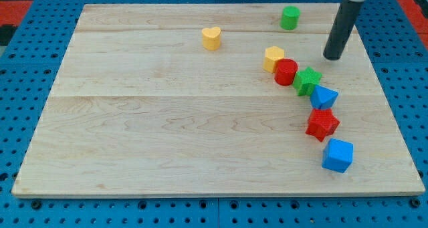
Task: Move the yellow hexagon below the yellow heart
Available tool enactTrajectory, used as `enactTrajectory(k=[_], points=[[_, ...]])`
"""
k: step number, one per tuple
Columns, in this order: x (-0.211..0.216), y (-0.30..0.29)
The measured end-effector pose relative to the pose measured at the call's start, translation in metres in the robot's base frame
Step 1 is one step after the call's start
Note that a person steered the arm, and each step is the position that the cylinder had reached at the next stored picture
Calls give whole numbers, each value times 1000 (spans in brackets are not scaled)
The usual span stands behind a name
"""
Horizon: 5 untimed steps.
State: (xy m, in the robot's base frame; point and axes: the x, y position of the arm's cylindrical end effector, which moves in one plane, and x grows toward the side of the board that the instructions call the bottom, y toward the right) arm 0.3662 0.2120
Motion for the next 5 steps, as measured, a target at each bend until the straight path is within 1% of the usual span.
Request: enactTrajectory(k=[1,2,3,5], points=[[26,-49],[22,-126],[7,-175],[40,-110]])
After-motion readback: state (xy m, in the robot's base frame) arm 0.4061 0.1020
